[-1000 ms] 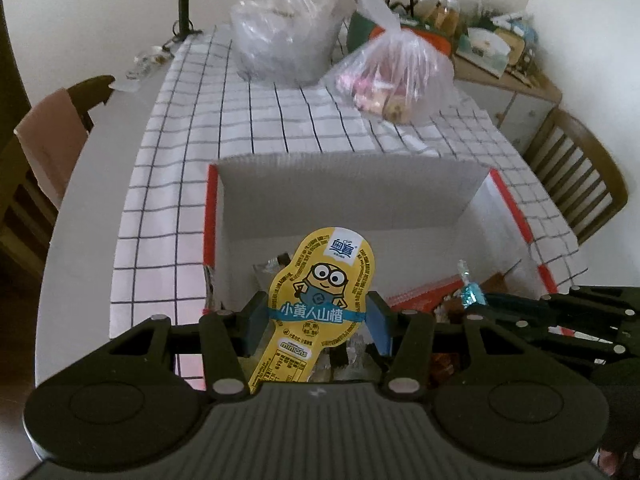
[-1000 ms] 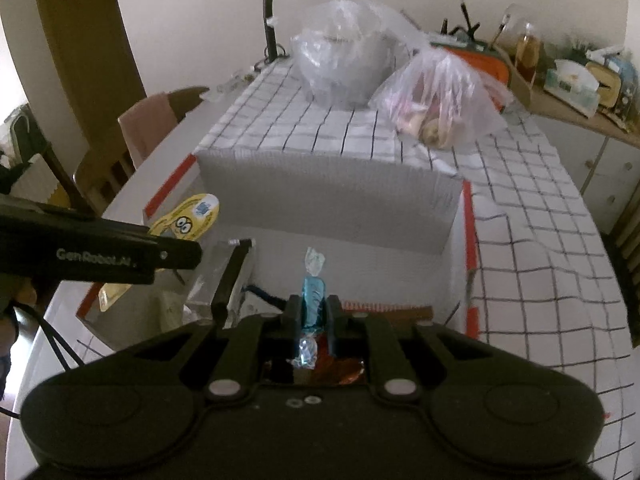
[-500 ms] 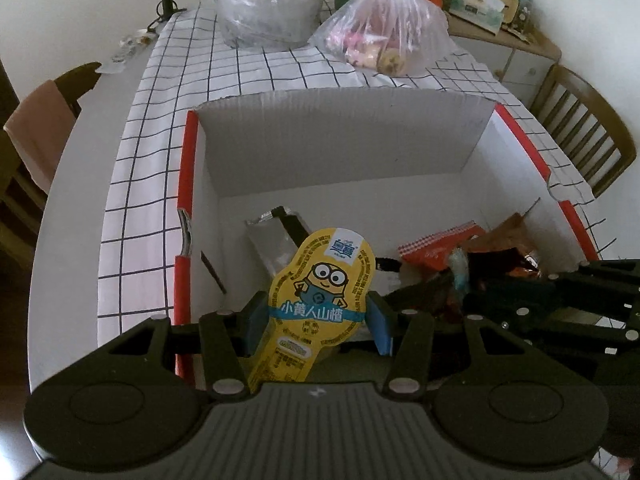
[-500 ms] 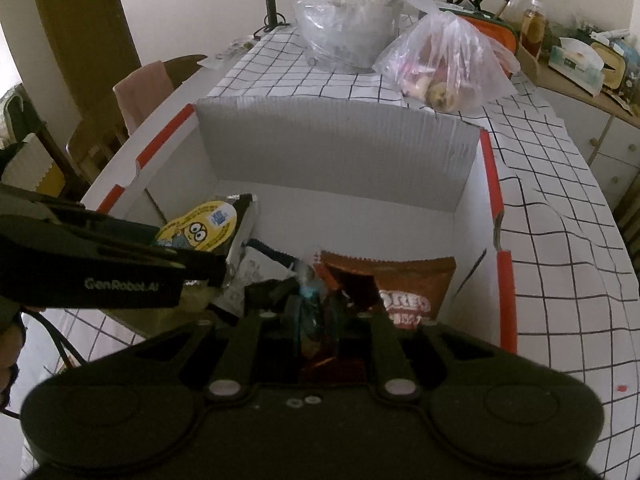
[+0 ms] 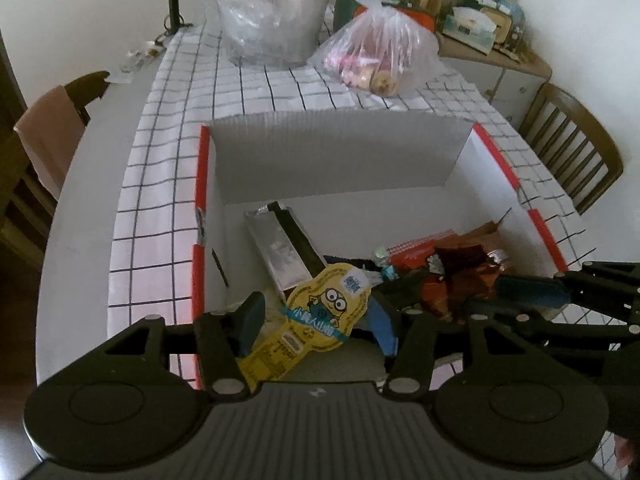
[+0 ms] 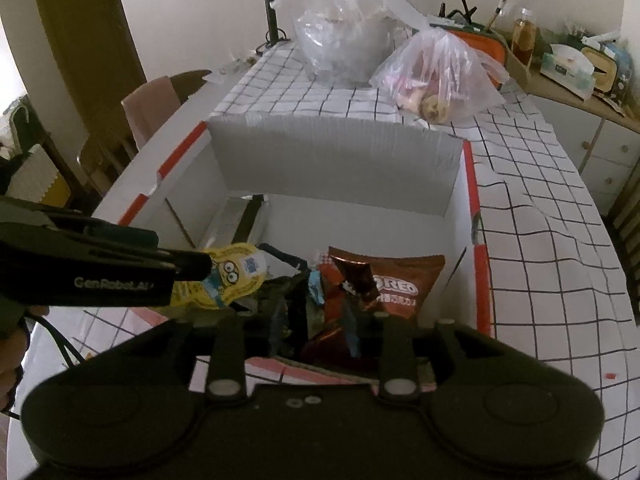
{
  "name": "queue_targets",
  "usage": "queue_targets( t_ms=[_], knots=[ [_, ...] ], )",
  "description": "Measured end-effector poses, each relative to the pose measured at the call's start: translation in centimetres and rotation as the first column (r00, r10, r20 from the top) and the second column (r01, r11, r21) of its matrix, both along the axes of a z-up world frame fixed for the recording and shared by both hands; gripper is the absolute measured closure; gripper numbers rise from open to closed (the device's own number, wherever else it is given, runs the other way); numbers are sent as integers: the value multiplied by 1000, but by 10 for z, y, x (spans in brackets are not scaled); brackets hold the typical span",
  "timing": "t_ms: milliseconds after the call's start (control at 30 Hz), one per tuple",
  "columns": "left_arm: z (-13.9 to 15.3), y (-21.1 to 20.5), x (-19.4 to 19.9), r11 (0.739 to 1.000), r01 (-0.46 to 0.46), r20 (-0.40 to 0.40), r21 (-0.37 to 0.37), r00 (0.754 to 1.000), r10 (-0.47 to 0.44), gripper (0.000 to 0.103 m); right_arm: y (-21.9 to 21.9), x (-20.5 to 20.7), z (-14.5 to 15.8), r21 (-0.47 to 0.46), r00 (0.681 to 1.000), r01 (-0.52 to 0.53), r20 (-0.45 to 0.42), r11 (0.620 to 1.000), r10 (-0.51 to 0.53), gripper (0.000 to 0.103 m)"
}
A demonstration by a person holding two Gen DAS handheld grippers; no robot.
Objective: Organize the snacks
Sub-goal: 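Lift both snacks over the red box and open both grippers inside it, then withdraw both grippers from the box back toward the remaining snacks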
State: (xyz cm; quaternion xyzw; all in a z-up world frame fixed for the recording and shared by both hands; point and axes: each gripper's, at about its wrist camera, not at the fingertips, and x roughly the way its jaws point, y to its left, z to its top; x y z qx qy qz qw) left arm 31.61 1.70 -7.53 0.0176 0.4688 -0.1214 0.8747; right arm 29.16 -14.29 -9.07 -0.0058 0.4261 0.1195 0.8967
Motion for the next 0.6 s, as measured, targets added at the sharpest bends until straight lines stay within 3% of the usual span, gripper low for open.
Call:
queue_targets(
  t_ms=[367,600],
  knots=[
    [37,11,-45,999,0,84,-39,996,3,38,-18,-40,29,59,998,-31,60,998,28,55],
    [53,24,-75,997,-13,110,-81,994,22,32,-25,-65,40,74,995,-50,88,996,43,36]
  ],
)
